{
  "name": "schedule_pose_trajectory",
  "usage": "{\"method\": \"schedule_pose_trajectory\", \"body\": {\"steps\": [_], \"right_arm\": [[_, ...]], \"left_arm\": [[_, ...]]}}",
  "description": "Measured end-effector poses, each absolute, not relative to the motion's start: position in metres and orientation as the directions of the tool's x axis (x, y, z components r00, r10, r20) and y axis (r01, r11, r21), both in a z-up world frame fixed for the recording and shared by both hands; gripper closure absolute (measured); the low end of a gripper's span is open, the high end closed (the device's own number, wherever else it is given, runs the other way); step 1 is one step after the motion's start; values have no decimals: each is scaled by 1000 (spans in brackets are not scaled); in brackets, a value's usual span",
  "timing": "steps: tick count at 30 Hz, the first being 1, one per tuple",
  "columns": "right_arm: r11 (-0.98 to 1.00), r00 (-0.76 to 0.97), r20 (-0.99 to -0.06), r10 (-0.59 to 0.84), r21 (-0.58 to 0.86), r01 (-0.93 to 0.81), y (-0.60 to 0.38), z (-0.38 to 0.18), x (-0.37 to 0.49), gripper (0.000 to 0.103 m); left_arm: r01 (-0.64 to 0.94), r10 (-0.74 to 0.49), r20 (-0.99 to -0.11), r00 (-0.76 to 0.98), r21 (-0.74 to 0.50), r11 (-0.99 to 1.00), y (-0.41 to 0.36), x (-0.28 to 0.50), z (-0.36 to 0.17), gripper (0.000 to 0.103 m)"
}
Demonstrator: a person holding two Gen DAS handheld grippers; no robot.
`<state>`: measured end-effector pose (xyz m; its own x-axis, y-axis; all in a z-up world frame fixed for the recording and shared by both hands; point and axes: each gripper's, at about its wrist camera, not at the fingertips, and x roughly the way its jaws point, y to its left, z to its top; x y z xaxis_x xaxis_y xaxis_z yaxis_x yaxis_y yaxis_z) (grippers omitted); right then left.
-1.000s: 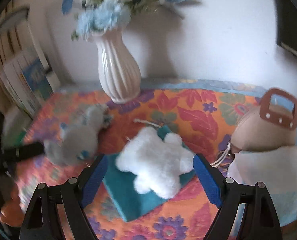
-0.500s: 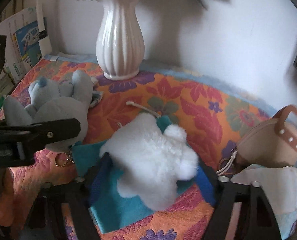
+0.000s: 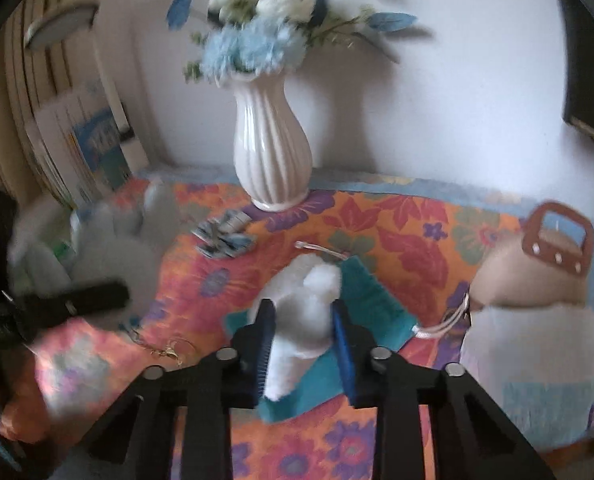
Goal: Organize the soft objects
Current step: 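Grasp checked scrunchie with right tool while left tool holds bunny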
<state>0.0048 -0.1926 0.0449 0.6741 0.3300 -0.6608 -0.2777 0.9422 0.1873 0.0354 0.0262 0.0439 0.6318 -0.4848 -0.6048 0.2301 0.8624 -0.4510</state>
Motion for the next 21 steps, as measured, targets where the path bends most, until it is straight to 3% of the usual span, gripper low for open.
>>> {"method": "schedule_pose_trajectory", "body": {"steps": [1,5,9,12,13,16,21], "right_arm": [[936,675,-649,350,215,-279,-194,50,-2,87],[916,666,-629,401,275,-291,-192,61,-36,87],[931,624,-694,358,219,-291,-175,53,-64,86],[962,653,-716,247,101,-253,-172,53,-65,81],[965,647,-724,240,102,-243,-174,53,-60,75],[967,638,-732,241,126,-221,-181,49,-43,44],[969,601,-763,239,153,-191,-179,43,-15,43]], "left_arm": [[242,-486,-602,634,-442,864,28,30,43,45],[262,-458,-610,647,-385,885,25,16,33,45],[242,-458,-604,652,-408,881,26,19,22,45],[184,-383,-622,683,-361,914,31,21,21,45],[165,-365,-619,695,-356,920,35,21,21,45],[113,-332,-617,713,-366,924,47,20,20,45],[19,-290,-606,741,-412,911,71,22,18,45]]}}
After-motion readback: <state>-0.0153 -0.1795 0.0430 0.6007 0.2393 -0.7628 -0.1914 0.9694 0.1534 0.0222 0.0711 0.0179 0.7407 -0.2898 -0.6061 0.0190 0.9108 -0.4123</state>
